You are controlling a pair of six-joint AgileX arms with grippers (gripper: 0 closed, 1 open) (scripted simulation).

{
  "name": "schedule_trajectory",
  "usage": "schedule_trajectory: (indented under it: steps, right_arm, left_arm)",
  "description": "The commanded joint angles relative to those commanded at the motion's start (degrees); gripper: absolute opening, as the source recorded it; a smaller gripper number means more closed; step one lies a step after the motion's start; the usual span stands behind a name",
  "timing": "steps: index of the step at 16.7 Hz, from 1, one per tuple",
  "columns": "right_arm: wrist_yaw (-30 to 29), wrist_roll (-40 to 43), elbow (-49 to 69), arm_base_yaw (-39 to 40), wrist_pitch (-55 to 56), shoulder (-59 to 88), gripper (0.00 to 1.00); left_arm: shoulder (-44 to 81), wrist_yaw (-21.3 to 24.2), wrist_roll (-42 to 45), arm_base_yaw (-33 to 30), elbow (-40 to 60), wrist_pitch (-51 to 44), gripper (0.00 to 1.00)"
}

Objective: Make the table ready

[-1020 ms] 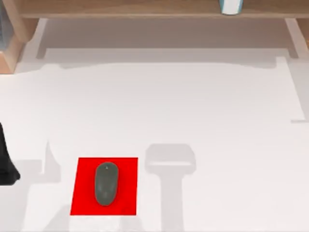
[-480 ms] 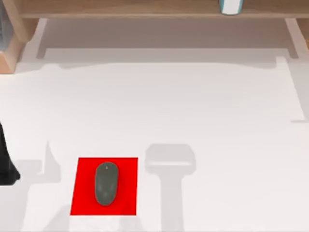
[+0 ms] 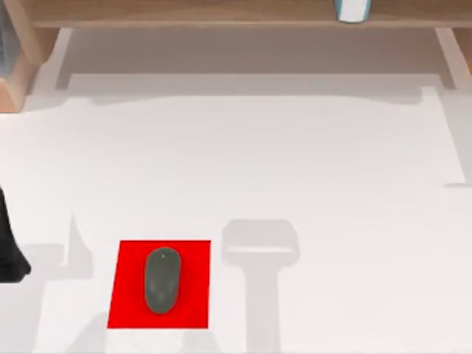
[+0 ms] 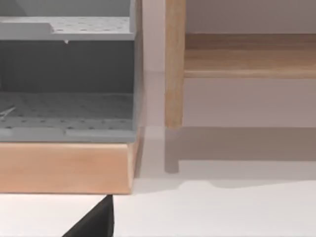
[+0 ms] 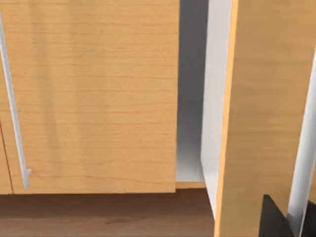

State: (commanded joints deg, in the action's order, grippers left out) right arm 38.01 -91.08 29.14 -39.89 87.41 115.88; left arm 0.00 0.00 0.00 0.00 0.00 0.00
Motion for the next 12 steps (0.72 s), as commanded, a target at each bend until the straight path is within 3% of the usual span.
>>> schedule_trajectory:
  steps: [6, 12]
  right_arm:
    - [-0.69, 0.73, 0.85, 0.37, -1.04, 0.96, 0.00]
    - [-5.91, 0.70, 10.75, 5.67, -6.93, 4.88, 0.00]
  left_arm:
    - [0.00, 0.00, 0.00, 0.00, 0.00, 0.00, 1.00]
    - [0.00, 0.00, 0.00, 0.00, 0.00, 0.00, 1.00]
